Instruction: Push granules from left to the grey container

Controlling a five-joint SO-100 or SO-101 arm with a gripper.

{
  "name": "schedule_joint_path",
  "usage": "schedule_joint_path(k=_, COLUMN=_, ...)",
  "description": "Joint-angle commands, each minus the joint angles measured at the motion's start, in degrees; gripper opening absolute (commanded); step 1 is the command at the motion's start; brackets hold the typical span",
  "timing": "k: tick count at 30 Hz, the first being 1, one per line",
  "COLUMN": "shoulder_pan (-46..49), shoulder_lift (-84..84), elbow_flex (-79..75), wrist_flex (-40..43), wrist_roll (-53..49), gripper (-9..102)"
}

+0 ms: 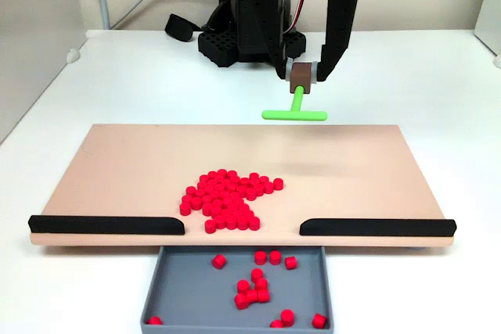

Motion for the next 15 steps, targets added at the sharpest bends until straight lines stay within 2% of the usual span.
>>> schedule_joint_path(k=1, shoulder_pan=1.8, shoulder_lift=5.7, elbow_flex=2.1, wrist_flex=0.4, wrist_roll=-6.2, gripper=0)
schedule_joint_path(k=7, shoulder_pan=4.0, shoulder_lift=9.5, elbow_flex=4.8, wrist_flex=0.4, wrist_roll=-12.0, gripper=0)
schedule_joint_path(k=15, shoulder_pan=4.8, shoulder_lift=9.2, elbow_flex=4.7, wrist_flex=0.2, wrist_roll=-11.9, gripper=0)
